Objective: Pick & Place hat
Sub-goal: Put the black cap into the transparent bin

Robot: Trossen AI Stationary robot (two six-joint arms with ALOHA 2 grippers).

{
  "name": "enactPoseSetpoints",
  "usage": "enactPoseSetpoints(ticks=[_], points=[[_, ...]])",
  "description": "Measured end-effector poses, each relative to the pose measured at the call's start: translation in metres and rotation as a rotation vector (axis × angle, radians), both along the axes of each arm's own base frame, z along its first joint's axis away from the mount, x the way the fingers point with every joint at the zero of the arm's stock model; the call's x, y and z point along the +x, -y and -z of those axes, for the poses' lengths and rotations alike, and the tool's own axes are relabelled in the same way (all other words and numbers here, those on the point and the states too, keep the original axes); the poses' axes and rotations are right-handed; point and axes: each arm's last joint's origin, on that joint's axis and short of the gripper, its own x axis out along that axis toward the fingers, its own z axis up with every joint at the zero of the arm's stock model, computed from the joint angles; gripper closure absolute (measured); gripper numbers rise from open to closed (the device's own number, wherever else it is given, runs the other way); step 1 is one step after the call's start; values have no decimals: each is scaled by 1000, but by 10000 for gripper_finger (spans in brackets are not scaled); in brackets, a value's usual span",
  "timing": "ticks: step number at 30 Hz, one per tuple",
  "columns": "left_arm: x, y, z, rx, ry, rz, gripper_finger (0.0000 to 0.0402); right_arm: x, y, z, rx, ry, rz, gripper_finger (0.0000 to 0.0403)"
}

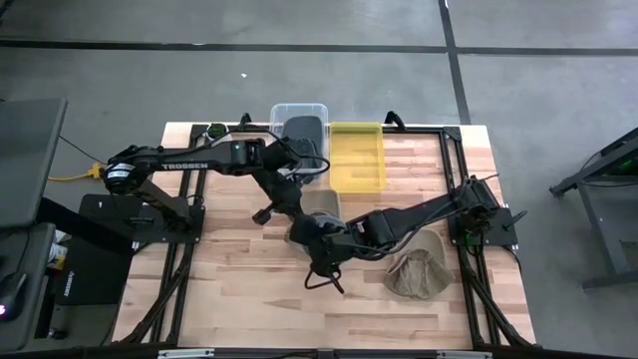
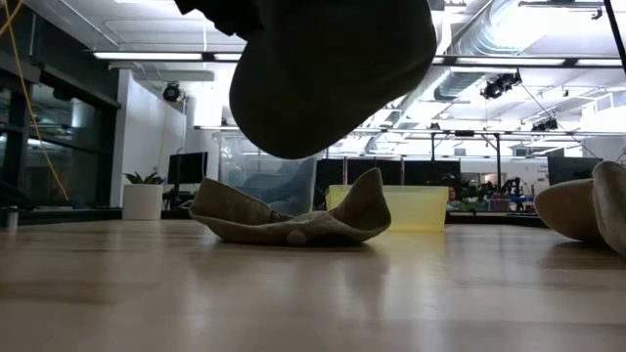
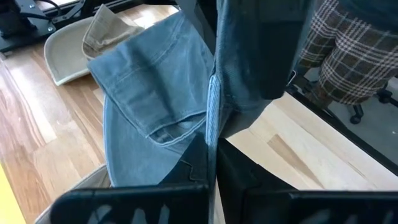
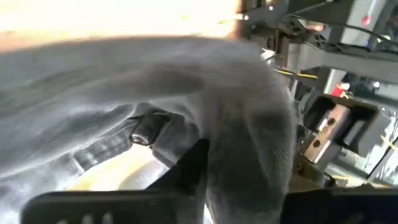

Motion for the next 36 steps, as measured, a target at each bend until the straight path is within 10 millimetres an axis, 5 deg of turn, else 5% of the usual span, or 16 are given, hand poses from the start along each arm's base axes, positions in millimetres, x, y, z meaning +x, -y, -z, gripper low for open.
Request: enactPoseSetpoints(ticks=[15, 26, 36], points=[[1, -2, 1, 49, -10, -45, 401, -7, 5, 2, 157, 93, 320, 212], [0, -4, 4, 131, -47, -111, 401, -20, 11, 1, 181, 71, 442, 201], [-5, -8, -1, 273, -39, -208, 401, -50, 24, -30, 214, 161, 571, 201]])
